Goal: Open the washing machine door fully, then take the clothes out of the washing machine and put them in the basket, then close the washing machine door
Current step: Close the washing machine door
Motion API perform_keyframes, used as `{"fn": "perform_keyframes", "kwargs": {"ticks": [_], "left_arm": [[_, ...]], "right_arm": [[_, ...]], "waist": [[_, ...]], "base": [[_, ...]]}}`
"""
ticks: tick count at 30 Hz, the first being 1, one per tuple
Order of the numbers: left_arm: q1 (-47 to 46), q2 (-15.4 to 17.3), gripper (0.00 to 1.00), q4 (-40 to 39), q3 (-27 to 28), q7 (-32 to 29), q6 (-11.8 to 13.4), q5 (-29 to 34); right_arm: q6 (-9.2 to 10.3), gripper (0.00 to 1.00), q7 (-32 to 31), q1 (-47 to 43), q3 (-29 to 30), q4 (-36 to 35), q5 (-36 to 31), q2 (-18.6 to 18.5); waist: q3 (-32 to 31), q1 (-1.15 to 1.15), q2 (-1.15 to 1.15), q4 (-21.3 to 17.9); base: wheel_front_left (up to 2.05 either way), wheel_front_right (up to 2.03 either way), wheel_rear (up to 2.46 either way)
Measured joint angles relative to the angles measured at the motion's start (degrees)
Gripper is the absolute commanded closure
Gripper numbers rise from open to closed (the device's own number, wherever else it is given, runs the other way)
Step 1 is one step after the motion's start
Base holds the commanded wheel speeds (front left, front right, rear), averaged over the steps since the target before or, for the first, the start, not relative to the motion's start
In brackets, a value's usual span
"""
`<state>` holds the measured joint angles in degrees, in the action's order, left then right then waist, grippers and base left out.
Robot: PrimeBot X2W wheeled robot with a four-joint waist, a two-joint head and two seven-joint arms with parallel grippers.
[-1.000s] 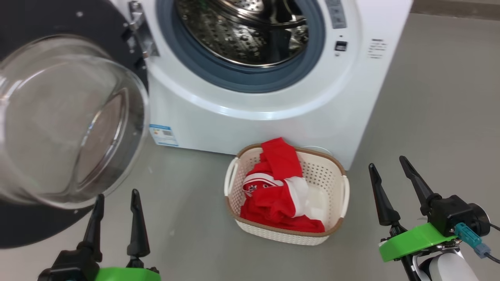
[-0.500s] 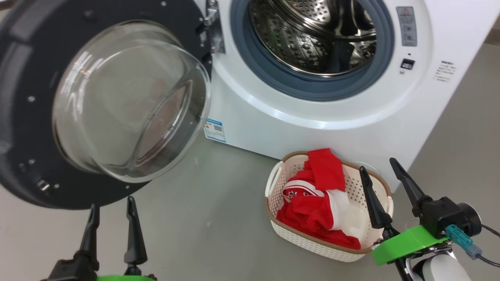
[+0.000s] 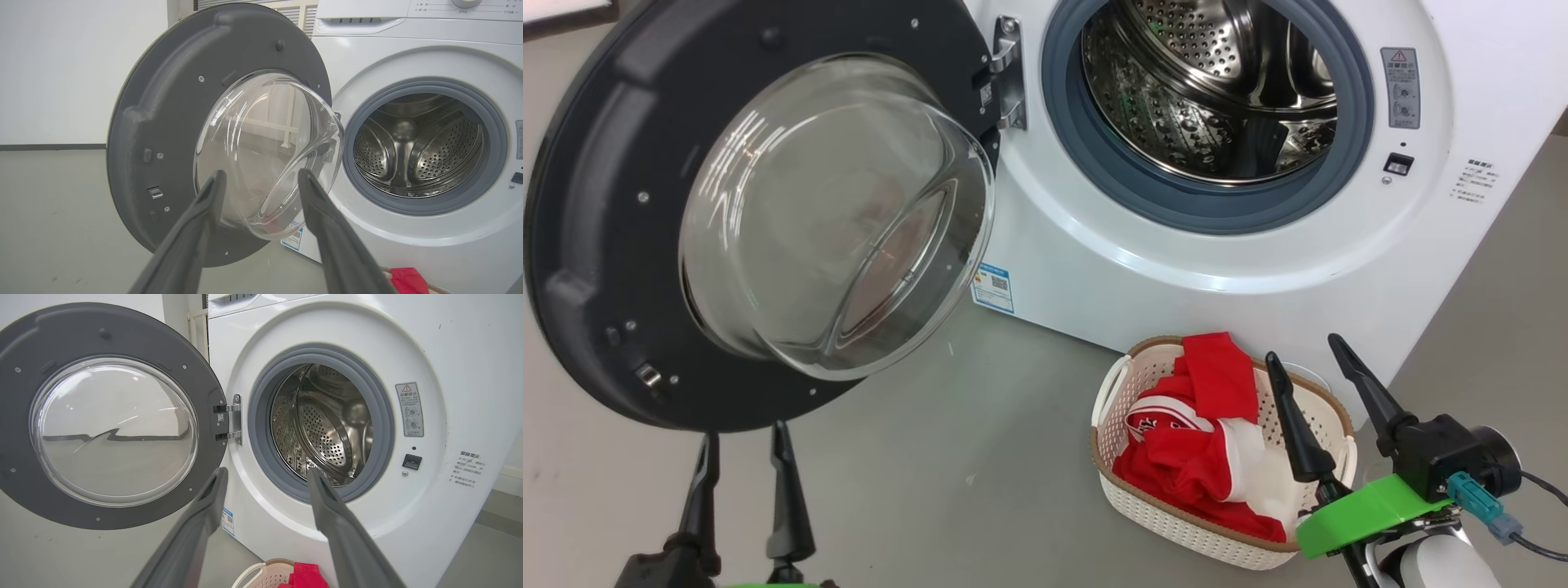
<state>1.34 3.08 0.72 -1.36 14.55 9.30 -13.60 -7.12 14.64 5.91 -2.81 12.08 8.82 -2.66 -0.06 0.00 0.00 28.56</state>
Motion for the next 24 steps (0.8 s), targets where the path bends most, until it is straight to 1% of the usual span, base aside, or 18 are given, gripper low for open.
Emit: {"fn": "perform_keyframes", "kwargs": {"ticks": [1, 2, 7, 10, 14, 19, 24], "left_arm": [[0.01, 0.05, 0.87, -0.02, 0.0, 0.0, 0.12, 0.0], [0.01, 0.14, 1.0, -0.07, 0.0, 0.0, 0.27, 0.0], [-0.02, 0.16, 1.0, -1.45, 1.15, 0.0, 0.33, -0.49], [-0.4, -0.07, 1.0, -4.61, 3.42, 0.0, 0.33, -2.93], [-1.82, -0.45, 1.0, -7.57, 6.98, 0.01, 0.32, -6.62], [-5.34, -1.0, 1.0, -7.28, 10.79, 0.01, -0.45, -11.45], [-8.81, -1.11, 1.0, -5.16, 16.77, 0.12, -1.46, -18.37]], "right_arm": [[-0.01, 0.0, 0.0, -0.01, 0.04, 0.03, 0.01, 0.0], [-0.01, 0.0, 0.0, -0.04, 0.12, 0.04, 0.02, 0.0], [-0.01, 0.0, 0.0, -0.14, 0.52, 0.03, 0.03, 0.0], [0.0, 0.0, 0.0, -0.13, 0.79, 0.02, 0.02, -0.01], [0.0, 0.0, 0.0, -0.13, 1.23, -0.1, -0.15, 0.0], [-0.01, 0.0, 0.0, -0.12, 1.83, -0.12, -1.38, -0.02], [-0.01, 0.0, 0.0, -0.09, 1.31, 0.07, -1.34, -0.03]], "waist": [[-0.02, 0.0, 0.0, -0.13], [-0.02, 0.0, 0.0, -0.28], [0.32, 0.0, 0.0, -1.06], [0.75, 0.0, 0.0, -1.46], [1.63, 0.0, 0.0, -1.92], [2.62, 0.0, 0.0, -1.92], [2.77, 0.0, 0.0, -2.69]], "base": [[0.0, 0.0, 0.0], [0.0, 0.0, 0.0], [0.0, 0.0, 0.0], [0.0, 0.0, 0.0], [0.0, 0.0, 0.0], [0.0, 0.0, 0.0], [0.0, 0.0, 0.0]]}}
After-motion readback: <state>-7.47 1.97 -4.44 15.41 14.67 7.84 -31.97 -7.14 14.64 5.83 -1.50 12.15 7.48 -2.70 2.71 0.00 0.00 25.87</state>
